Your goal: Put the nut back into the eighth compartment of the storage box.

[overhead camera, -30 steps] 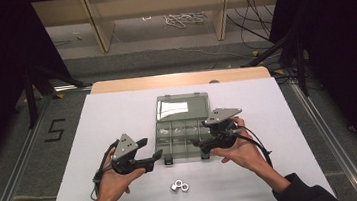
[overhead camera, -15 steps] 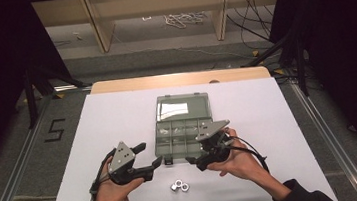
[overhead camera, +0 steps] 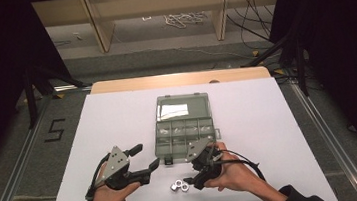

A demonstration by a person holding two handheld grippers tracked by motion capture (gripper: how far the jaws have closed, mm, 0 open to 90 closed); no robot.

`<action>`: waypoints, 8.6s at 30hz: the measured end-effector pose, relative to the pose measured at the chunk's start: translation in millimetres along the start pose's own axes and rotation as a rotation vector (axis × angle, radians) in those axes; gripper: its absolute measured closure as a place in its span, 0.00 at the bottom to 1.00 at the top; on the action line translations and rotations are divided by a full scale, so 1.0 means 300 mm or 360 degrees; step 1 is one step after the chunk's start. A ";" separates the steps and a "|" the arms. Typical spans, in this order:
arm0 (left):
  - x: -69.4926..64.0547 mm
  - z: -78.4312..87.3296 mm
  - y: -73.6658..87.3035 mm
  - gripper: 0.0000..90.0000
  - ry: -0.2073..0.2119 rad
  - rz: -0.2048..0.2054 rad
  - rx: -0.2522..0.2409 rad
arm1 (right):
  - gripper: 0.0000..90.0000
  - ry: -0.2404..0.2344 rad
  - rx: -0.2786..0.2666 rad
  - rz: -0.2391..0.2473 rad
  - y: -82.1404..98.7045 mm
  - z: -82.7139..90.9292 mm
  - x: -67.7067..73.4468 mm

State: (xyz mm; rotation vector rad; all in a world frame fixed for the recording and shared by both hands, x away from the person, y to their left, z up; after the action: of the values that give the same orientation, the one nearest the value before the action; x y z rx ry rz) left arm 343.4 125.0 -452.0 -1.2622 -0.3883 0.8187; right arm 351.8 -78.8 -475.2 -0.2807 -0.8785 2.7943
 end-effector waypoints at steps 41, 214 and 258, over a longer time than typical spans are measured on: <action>0.000 0.028 0.003 0.29 -0.0041 -0.0016 -0.0071 | 0.72 -0.0202 0.0361 0.0108 0.011 -0.124 0.103; 0.033 0.039 -0.017 0.28 -0.0128 -0.0021 -0.0162 | 0.67 -0.0248 0.0138 0.0324 -0.082 -0.173 0.138; 0.034 0.040 -0.018 0.29 -0.0129 -0.0024 -0.0167 | 0.87 -0.0153 0.0063 0.0329 -0.096 -0.096 0.059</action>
State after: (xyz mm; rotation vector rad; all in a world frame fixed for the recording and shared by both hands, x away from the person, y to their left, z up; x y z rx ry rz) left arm 344.0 140.1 -445.1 -1.3244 -0.5109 0.8476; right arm 345.4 -35.7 -483.8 -0.2458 -0.8587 3.0352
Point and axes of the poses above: each handheld gripper's, and its own axes: z roughly backward along the jaws, y roughly out of its underside, x roughly to its left, the point moved 5 cm from there along -z, roughly forward along the jaws, and after that the axes turned 7 degrees about z, right-handed, at the moved point
